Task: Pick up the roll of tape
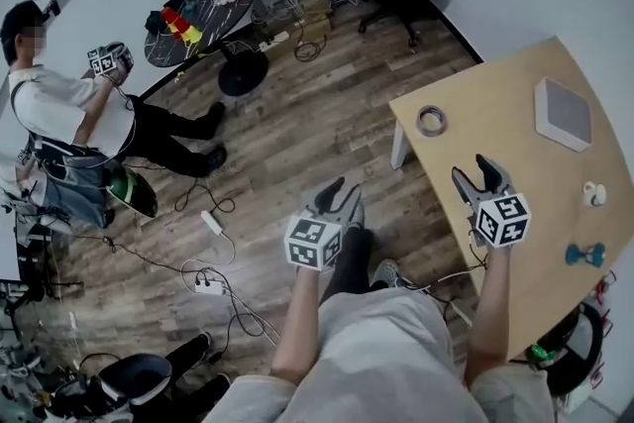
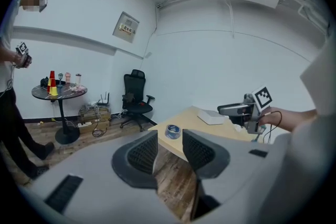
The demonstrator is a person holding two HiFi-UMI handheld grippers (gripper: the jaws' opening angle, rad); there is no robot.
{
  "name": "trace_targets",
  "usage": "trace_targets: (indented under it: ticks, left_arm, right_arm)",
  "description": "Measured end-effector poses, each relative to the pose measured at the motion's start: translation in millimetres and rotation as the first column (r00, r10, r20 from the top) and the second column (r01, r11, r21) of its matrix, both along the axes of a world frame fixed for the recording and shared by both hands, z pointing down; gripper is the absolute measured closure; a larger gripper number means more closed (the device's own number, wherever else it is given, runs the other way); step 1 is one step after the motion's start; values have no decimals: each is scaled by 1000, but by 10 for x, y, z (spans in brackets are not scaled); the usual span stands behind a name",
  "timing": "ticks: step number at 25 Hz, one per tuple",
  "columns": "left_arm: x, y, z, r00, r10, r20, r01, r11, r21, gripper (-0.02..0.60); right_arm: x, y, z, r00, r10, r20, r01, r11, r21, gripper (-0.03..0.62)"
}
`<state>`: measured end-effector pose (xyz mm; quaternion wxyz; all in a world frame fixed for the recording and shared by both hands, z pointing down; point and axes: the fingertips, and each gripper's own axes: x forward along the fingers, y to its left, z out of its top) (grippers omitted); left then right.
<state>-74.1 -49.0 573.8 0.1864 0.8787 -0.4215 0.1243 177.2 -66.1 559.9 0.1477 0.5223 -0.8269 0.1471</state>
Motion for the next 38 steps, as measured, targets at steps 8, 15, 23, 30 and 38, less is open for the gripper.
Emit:
trace_targets:
  ticks: [8, 15, 23, 30, 38]
  left_arm:
    - [202, -625, -5, 998, 47, -40, -47, 999, 13, 432]
    - [467, -1316, -57, 991, 96, -90, -95, 995, 13, 419]
    - [689, -1922, -46, 981, 165, -106, -165, 986, 8, 413]
    - [834, -2178, 102, 962, 267, -60, -269, 963, -22, 413]
    - [963, -2049, 273, 940, 340, -8, -340, 939, -56, 413]
  right_arm:
    - [83, -381, 139, 996, -19, -83, 13, 997, -75, 325]
    - [60, -948, 267, 983, -69, -171, 46, 990, -134, 342]
    - [-171, -1388, 676, 896, -279, -345, 182, 940, -288, 342]
    - [-276, -1555, 1225, 747, -500, -438, 280, 835, -474, 347]
    - [-110, -1578, 1722, 422, -756, -501, 384, 649, -657, 345]
